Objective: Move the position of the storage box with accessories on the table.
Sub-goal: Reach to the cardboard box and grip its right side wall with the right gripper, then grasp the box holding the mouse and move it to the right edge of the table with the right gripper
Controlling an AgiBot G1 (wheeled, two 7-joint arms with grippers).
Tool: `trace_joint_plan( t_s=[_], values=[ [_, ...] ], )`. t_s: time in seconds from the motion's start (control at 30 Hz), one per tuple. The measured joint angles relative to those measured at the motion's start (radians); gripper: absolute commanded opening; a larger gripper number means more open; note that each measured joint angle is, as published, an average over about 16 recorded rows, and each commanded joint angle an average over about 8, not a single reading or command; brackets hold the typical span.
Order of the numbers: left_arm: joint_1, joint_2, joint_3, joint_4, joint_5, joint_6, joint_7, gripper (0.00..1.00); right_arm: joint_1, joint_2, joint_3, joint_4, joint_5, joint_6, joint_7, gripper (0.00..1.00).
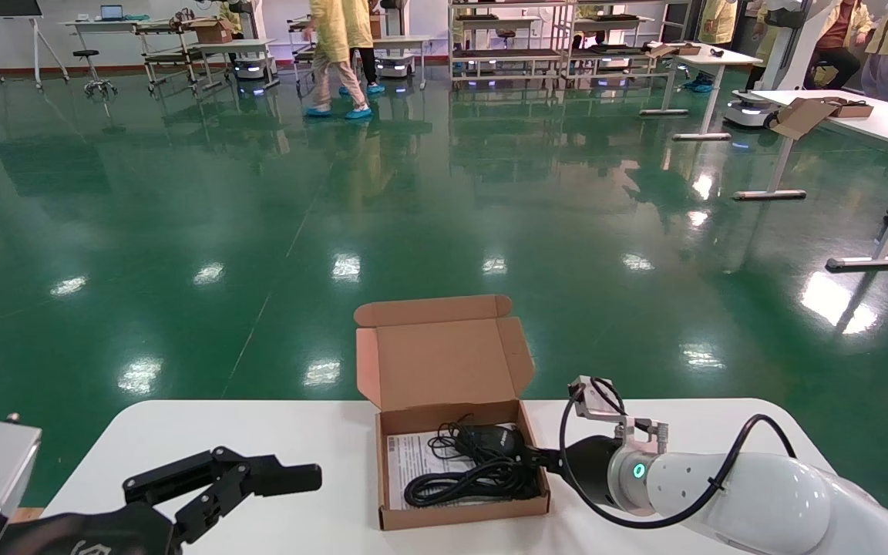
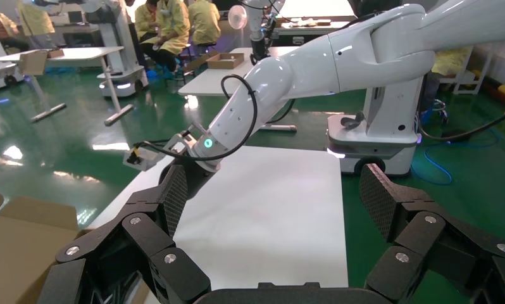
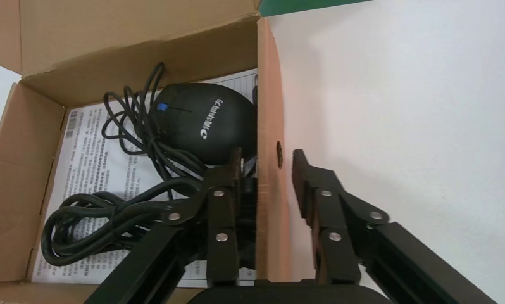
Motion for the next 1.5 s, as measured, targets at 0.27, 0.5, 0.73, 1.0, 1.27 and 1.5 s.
trace_joint_plan(
  t_s=[0.27,0.5,0.73,1.0,1.27,1.5],
  values=[
    [0.000,0.000,0.000,0.000,0.000,0.000,0.000,1.00,0.015,0.020,-0.010,0.029,-0.008,-0.019,0.013,0.00],
    [0.000,0.000,0.000,0.000,0.000,0.000,0.000,1.00,0.026,0.049,-0.018,0.070,-0.020,-0.039,0.033,0.00],
    [0.000,0.000,0.000,0.000,0.000,0.000,0.000,1.00,0.035,0.089,-0.027,0.126,-0.036,-0.064,0.068,0.00],
    [0.000,0.000,0.000,0.000,0.000,0.000,0.000,1.00,0.076,0.150,-0.036,0.214,-0.062,-0.107,0.123,0.00],
    [0.000,0.000,0.000,0.000,0.000,0.000,0.000,1.00,0.169,0.232,-0.045,0.300,-0.107,-0.170,0.170,0.00],
    [0.000,0.000,0.000,0.000,0.000,0.000,0.000,1.00,0.265,0.303,-0.049,0.312,-0.153,-0.213,0.169,0.00]
  ],
)
